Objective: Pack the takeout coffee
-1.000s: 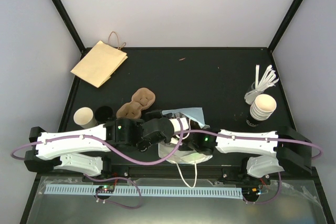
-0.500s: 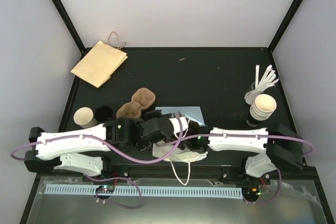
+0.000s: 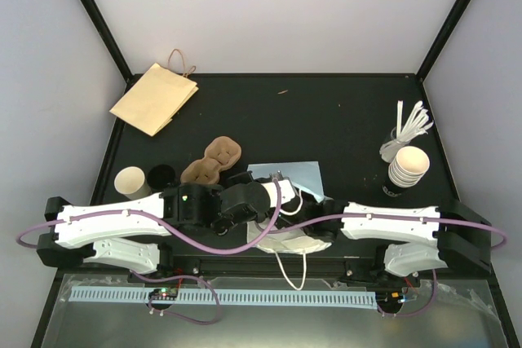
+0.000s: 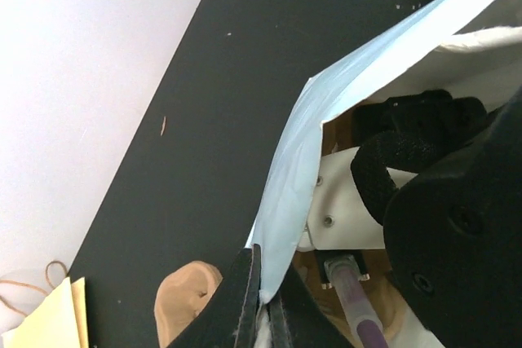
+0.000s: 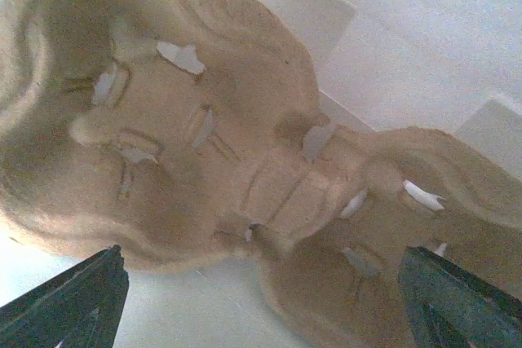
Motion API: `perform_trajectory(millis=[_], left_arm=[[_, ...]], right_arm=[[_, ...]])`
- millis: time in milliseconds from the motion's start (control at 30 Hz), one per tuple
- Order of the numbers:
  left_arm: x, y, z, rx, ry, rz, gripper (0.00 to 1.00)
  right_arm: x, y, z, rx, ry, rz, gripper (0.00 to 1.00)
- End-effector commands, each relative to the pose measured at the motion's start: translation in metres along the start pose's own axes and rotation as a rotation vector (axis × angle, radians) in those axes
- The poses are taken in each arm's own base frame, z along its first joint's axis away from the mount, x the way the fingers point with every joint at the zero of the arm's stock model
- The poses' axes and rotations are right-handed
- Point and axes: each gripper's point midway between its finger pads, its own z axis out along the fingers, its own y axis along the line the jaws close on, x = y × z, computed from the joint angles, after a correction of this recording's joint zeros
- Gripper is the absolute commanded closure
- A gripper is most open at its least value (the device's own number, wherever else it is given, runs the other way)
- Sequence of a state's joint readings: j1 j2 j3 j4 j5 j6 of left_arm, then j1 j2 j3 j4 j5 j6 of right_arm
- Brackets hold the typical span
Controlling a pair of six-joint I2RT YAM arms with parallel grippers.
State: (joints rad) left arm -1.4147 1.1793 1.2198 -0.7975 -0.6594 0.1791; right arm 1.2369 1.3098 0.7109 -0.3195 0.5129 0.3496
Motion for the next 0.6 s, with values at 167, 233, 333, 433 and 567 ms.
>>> perform_trajectory(millis=[167, 233, 333, 433, 567], left_arm=[[-0.003, -0.003, -0.007, 0.027, -0.011, -0.007, 0.98], [-0.005, -0.002, -0.007, 0.018, -0.014, -0.012, 0.98], [-0.007, -0.001, -0.008, 0.016, -0.02, -0.029, 0.98], [-0.012, -0.001, -0.009, 0.022, -0.038, -0.05, 0.98], [-0.018, -0.003, -0.009, 0.042, -0.067, -0.074, 0.99]], right_arm=[[-0.038, -0.012, -0.009, -0.066, -0.09, 0.189, 0.06], [-0.039, -0.012, -0.01, -0.087, -0.087, 0.197, 0.06], [-0.041, -0.009, -0.013, -0.132, -0.095, 0.225, 0.06], [-0.044, -0.006, -0.013, -0.157, -0.102, 0.258, 0.07], [-0.043, -0.002, -0.008, -0.172, -0.086, 0.286, 0.09]])
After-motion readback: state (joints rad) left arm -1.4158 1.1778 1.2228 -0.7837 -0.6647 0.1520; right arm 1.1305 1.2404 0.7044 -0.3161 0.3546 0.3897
